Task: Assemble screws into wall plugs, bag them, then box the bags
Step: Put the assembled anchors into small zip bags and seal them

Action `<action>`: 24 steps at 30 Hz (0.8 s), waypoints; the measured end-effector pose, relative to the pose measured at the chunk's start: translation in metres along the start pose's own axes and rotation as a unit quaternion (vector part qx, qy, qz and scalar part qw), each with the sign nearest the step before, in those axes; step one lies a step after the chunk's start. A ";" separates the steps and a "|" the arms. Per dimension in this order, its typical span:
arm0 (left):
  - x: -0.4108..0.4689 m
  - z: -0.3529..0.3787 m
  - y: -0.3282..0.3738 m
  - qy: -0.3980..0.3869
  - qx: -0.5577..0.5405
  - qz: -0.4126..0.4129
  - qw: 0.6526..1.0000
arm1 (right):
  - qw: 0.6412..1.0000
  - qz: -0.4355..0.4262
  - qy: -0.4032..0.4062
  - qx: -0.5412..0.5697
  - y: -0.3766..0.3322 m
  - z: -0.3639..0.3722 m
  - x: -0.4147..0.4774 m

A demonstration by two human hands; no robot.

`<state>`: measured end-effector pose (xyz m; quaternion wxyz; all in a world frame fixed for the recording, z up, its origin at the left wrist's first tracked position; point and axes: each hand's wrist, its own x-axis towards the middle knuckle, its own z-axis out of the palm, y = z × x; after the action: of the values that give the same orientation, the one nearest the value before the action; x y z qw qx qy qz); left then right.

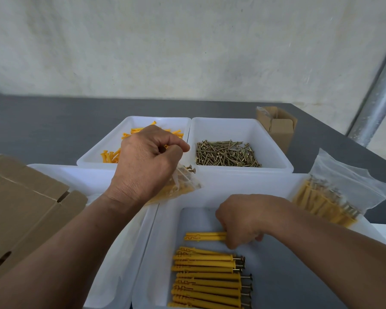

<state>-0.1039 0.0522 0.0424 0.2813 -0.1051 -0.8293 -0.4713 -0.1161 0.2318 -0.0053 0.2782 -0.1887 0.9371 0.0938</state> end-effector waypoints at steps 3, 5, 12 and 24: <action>0.000 0.000 0.000 -0.001 0.003 0.001 1.000 | 1.000 -0.004 0.016 0.024 0.004 -0.004 -0.003; 0.000 0.000 0.000 -0.001 0.003 0.001 1.000 | 0.999 -0.007 0.025 0.043 0.006 -0.006 -0.004; 0.000 0.000 0.000 -0.004 0.004 0.002 1.000 | 0.969 -0.051 0.097 0.222 0.014 -0.020 -0.016; 0.001 0.001 -0.001 0.003 -0.004 -0.005 1.000 | 0.775 0.001 0.499 0.387 0.030 -0.045 -0.029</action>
<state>-0.1054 0.0523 0.0414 0.2811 -0.1010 -0.8272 -0.4760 -0.1275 0.2550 0.0507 -0.1791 -0.0847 0.9017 -0.3843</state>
